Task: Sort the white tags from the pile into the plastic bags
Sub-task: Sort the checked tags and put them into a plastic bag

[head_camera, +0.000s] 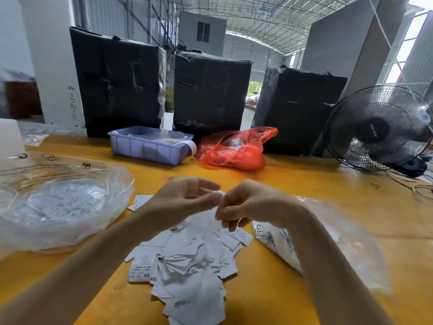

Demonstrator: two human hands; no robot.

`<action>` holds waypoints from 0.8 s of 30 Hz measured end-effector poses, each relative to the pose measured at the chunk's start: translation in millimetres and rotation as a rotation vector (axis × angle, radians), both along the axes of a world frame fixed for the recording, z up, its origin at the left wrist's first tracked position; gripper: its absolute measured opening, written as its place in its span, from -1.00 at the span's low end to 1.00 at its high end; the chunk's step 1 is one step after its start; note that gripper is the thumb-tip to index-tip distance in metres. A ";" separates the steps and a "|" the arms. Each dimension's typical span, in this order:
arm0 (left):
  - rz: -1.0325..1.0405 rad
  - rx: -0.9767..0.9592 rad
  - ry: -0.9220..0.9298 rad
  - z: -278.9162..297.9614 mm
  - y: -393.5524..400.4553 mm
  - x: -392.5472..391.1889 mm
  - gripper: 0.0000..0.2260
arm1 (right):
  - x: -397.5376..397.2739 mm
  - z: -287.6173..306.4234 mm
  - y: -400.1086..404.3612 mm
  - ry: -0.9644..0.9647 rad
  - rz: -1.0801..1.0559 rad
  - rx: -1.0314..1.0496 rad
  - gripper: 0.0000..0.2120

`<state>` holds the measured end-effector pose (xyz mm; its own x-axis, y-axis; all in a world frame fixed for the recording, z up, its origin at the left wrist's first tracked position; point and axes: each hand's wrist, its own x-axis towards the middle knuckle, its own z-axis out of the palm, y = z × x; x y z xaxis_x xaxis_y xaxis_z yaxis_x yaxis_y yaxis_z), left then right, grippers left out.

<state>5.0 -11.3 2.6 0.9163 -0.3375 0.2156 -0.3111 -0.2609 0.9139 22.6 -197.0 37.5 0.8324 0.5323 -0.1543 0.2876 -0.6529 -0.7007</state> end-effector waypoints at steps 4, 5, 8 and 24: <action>0.110 0.149 0.094 -13.4 8.3 8.3 -0.71 | 10.2 -17.7 11.8 -0.040 -0.079 0.096 -0.90; 0.157 0.174 0.107 -16.8 11.1 11.0 -0.75 | 13.7 -21.3 12.7 -0.068 -0.140 0.166 -0.89; 0.310 0.132 0.125 -21.1 23.2 19.5 -0.83 | 27.0 -38.5 11.4 -0.258 -0.299 0.194 -0.88; 0.522 -0.134 0.072 -33.8 36.3 38.5 -0.90 | 26.1 -101.5 57.8 -0.621 0.201 -0.265 -0.78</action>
<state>43.5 25.0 -31.2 0.9687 0.1926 0.1563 -0.1070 -0.2442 0.9638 48.7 -139.2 -64.0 0.6976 0.6956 0.1720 0.7163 -0.6708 -0.1922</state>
